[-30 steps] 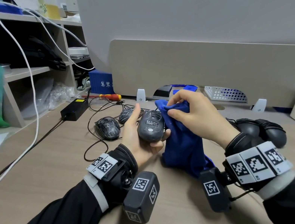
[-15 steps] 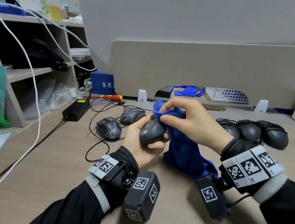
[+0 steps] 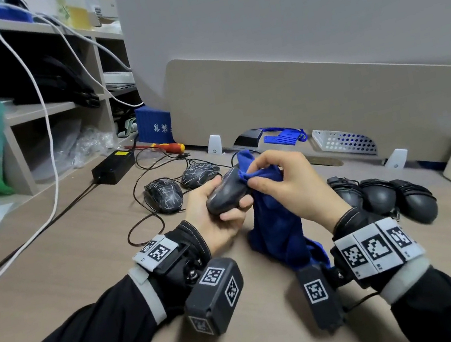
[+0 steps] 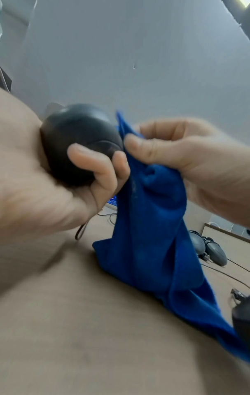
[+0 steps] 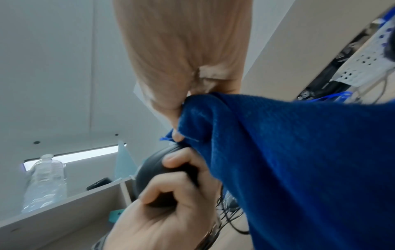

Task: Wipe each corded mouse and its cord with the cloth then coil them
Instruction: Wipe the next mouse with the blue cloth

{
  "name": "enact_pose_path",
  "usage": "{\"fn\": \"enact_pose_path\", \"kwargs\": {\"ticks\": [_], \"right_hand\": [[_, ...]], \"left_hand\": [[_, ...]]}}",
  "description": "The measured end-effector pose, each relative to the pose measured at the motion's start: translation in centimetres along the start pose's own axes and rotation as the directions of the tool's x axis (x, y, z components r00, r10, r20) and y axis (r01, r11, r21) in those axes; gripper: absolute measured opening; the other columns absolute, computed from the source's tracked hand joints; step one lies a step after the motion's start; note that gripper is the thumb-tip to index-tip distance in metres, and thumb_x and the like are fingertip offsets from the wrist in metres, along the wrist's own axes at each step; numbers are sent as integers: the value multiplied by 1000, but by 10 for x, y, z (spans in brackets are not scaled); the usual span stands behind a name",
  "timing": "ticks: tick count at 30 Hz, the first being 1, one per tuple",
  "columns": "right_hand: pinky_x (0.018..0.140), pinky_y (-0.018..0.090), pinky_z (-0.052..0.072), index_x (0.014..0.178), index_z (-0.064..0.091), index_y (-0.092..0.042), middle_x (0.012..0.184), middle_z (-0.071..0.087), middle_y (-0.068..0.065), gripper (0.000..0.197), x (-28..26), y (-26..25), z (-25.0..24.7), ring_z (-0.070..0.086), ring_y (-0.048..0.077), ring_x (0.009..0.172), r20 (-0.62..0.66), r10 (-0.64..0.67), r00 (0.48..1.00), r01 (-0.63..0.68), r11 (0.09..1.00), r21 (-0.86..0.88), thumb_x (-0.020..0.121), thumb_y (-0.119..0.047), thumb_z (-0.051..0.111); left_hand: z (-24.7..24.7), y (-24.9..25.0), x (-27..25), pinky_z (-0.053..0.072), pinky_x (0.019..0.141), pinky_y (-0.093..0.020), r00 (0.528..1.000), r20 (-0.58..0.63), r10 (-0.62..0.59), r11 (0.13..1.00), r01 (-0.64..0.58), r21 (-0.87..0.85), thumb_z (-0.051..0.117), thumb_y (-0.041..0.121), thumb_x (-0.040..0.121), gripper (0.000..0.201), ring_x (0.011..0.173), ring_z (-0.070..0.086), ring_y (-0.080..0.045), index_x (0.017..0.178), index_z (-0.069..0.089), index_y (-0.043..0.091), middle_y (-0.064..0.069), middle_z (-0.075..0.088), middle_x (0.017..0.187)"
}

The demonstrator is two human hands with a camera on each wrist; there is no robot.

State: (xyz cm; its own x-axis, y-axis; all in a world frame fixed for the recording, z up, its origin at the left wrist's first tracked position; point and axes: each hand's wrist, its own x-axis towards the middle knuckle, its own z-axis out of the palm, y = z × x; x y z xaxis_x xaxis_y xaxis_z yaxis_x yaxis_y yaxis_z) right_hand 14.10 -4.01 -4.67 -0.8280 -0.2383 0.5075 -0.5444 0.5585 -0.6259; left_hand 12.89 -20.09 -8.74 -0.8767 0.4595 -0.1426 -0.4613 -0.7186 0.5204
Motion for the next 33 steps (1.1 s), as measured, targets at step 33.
{"fn": "enact_pose_path", "kwargs": {"ticks": [33], "right_hand": [[84,27,54,86,75,-16,89,74,-1,8,6,-5,-36,67,10,88,-143,271,952,-203,907,369,86,-9,73]], "left_hand": [[14,-16,-8,18,31,-12,996,-82,43,952,-16,305,40,48,100,45,54,69,-30,100,68,13,-11,71,88]]}}
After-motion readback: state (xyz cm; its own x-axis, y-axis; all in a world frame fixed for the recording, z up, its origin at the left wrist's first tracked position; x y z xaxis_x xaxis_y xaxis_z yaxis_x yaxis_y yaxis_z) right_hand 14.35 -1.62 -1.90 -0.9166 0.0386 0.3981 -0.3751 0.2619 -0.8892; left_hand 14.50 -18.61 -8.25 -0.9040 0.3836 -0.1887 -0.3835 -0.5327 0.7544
